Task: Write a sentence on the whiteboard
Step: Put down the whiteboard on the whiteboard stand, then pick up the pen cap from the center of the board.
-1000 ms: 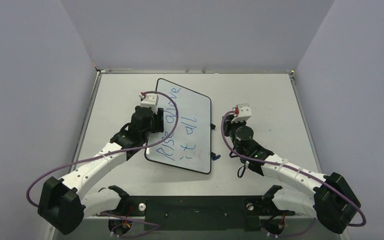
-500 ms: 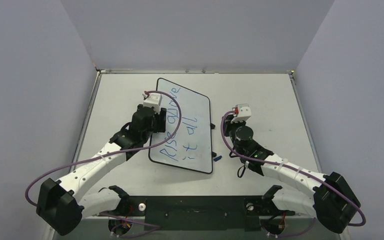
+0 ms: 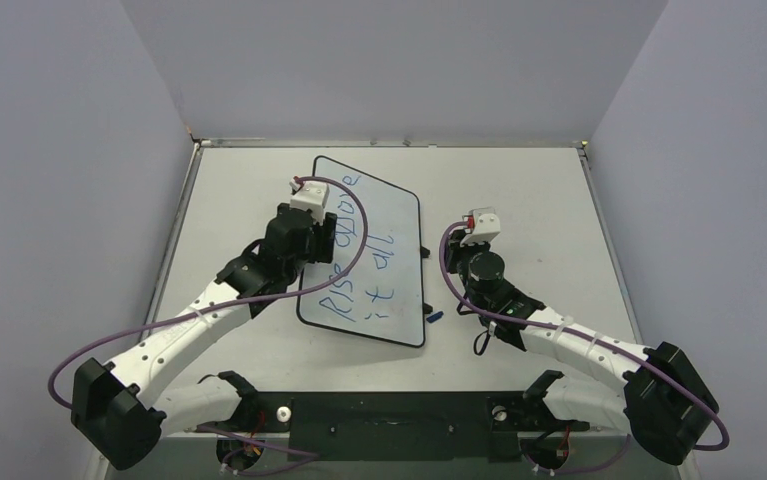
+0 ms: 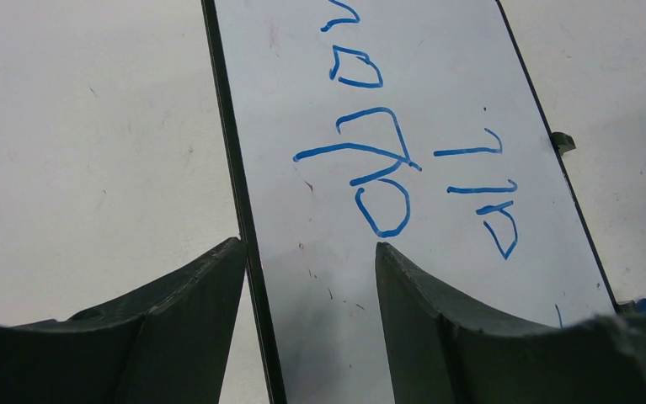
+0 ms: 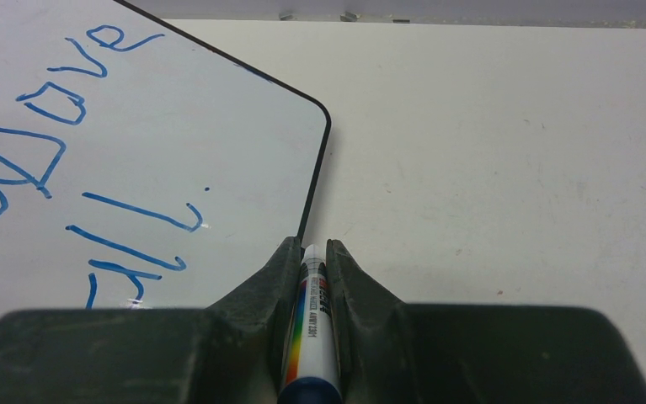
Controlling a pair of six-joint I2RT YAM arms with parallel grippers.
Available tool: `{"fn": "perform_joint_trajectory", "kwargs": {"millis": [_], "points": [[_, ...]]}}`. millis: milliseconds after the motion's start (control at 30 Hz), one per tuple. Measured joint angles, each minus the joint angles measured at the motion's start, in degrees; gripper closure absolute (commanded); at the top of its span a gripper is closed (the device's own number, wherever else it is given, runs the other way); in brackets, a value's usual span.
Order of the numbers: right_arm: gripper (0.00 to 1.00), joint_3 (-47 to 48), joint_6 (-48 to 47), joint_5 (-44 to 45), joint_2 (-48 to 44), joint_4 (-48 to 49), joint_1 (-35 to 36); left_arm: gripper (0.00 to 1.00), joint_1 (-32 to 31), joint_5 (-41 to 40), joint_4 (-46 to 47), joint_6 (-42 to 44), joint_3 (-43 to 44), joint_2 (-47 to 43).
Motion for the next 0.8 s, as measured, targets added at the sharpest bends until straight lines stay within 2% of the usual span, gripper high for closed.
{"fn": "perform_joint_trajectory", "kwargs": {"millis": [433,567,800], "points": [[1.00,0.0,0.2,0.0,0.0,0.0,-0.1,0.44,-0.3,0.8,-7.2,1.5,5.6,-3.3],[1.00,0.0,0.6,0.1,0.0,0.0,-0.3,0.44,-0.4,3.8,-10.9,2.6,9.0,-3.0],[1.00,0.0,2.3,2.3,-4.6,-2.5,-0.4,0.45,-6.5,7.1,-14.4,5.2,16.7,1.6]]}}
